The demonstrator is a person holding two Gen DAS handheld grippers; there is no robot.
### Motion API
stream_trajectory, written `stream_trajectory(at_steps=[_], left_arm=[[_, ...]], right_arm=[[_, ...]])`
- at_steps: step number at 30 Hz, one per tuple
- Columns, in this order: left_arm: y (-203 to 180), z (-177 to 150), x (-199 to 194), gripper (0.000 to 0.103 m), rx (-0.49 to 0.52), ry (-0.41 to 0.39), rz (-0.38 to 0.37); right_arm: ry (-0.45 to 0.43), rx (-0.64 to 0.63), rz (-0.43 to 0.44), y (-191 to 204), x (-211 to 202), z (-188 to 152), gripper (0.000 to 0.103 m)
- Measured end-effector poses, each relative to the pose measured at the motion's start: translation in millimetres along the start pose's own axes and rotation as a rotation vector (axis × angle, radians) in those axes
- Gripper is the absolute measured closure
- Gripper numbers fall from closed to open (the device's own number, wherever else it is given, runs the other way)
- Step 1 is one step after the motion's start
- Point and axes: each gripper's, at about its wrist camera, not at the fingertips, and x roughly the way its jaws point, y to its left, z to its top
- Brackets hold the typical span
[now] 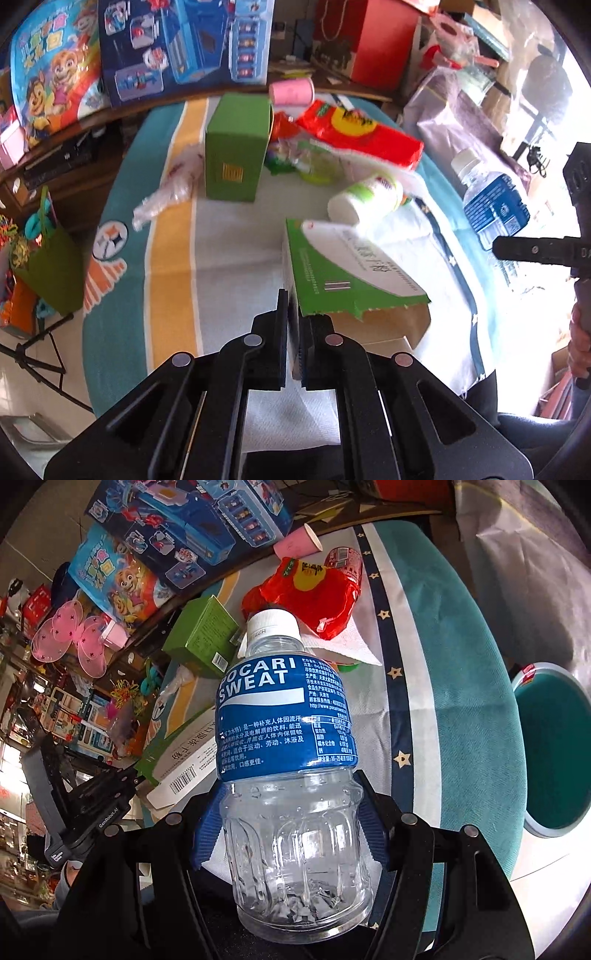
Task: Collect trash
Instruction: 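Lift the bottle with the right tool while the left tool lifts the medicine box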
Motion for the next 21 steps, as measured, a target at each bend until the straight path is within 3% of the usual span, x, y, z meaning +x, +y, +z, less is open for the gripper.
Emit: stream_trajectory(at_steps=[2, 5, 7, 10, 21], left_arm=[[2, -6, 10, 0.092, 0.001, 0.046, -0.008], [7, -14, 18, 0.063, -0.005, 0.109, -0.028], [7, -18, 16, 0.033, 0.016, 0.121, -0.023], [4, -25, 11, 0.013, 0.066, 0.136, -0.044], [18, -26, 19, 0.011, 0.036, 0.158, -0.077]], right_arm=[[0.009, 0.006, -0.001, -1, 3, 0, 0.040], [0.017, 0.004, 0.000, -1, 7, 0, 0.040], [0.022, -0.001, -0.002, 2, 10, 0, 0.040], [0.034, -0.008, -0.002, 5, 16, 1, 0.040], [0.191, -0.116, 0.077, 49, 69, -10, 0.040]])
